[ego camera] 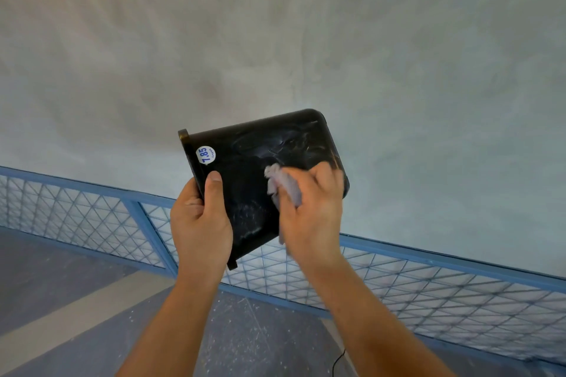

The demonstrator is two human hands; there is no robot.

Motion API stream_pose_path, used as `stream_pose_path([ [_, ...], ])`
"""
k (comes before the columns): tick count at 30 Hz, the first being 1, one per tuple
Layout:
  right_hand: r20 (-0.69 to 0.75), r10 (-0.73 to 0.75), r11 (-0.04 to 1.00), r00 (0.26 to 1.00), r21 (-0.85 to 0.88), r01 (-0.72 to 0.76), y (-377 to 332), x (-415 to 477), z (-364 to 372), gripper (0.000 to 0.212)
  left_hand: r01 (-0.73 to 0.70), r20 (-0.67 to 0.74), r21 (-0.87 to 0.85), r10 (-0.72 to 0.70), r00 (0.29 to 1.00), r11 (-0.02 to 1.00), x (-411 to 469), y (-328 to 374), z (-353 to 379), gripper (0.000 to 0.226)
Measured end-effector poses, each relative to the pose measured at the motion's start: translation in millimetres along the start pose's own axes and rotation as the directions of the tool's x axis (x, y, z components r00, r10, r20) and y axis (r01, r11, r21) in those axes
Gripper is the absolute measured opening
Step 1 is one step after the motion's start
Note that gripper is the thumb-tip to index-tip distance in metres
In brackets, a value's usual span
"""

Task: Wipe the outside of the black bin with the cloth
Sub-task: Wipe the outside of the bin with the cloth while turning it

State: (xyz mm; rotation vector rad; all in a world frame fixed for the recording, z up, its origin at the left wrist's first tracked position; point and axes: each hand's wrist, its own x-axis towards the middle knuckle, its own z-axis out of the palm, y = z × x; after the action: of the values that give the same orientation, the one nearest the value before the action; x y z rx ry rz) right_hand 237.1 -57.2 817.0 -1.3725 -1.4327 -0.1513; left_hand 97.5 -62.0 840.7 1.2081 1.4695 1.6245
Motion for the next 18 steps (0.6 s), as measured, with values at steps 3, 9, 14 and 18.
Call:
stream_pose_path([
  [3, -0.065, 0.075, 0.996, 0.995, -0.034, -0.077, 14.3, 11.7, -5.9, 0.019, -0.007, 0.001, -0.020, 0.007, 1.000, 1.000, 7.1, 2.4, -5.3, 0.029],
  [9, 0.037, 0.037, 0.998, 0.999, 0.047, -0.039, -14.0, -31.6, 11.4, 0.015, -0.001, 0.023, -0.014, 0.002, 1.000, 1.000, 18.0, -1.5, -13.4, 0.027],
  [14, -0.068, 0.121, 0.991, 0.990, -0.052, -0.125, 1.3, 17.0, 12.5, 0.016, 0.022, 0.017, -0.074, -0.021, 1.000, 0.997, 28.0, 1.8, -23.9, 0.031],
  [18, -0.066, 0.202, 0.977, 0.977, -0.053, -0.206, -5.4, -6.3, 14.7, 0.017, 0.016, 0.041, -0.092, -0.012, 0.999, 0.996, 34.7, 1.5, -31.3, 0.033],
])
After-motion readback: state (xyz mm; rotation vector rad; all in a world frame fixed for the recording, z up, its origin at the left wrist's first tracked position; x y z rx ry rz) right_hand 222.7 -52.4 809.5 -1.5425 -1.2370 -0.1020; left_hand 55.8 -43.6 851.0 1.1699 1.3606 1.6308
